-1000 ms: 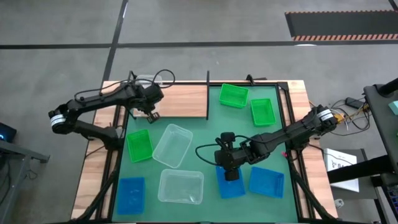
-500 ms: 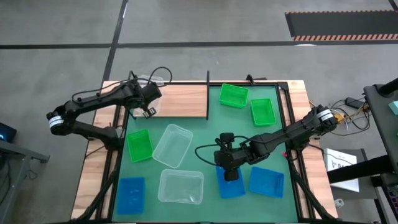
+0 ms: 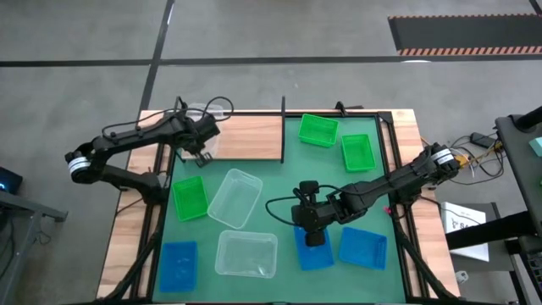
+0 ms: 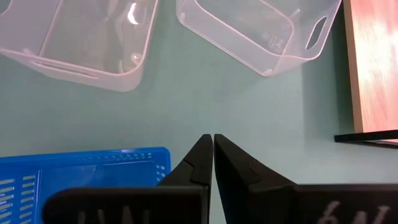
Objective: Stack baskets on shelf by color
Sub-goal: Put the top right transparent bin on the shelf
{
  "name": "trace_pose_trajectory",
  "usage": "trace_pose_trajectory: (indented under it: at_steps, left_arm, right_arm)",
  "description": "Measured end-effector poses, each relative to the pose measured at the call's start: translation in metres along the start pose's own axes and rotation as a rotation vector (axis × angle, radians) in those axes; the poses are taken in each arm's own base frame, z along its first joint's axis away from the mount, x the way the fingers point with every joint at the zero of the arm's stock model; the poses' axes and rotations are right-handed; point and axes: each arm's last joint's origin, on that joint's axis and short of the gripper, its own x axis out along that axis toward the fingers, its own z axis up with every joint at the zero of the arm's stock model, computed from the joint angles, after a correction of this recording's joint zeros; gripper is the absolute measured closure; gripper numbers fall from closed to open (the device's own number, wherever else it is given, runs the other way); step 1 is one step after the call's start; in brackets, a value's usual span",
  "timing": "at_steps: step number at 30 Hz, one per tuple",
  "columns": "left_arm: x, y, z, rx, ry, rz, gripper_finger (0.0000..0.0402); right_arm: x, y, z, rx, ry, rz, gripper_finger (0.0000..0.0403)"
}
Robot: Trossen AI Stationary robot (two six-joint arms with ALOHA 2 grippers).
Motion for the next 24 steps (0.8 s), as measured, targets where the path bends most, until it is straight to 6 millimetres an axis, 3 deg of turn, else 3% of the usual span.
trace_pose_trajectory:
  at_steps: [18, 24]
  left_arm:
    - [-0.006, -0.002, 0.003, -0.057, -0.022, -0.127, 0.0394]
    - [-0.027, 0.004, 0.003, -0.052, -0.081, -0.133, 0.0394]
  right_arm:
    - [0.0, 0.0, 0.0, -0.007, 0.001, 0.0, 0.0394]
    - [0.0, 0.0, 0.0, -0.007, -0.001, 0.0, 0.0394]
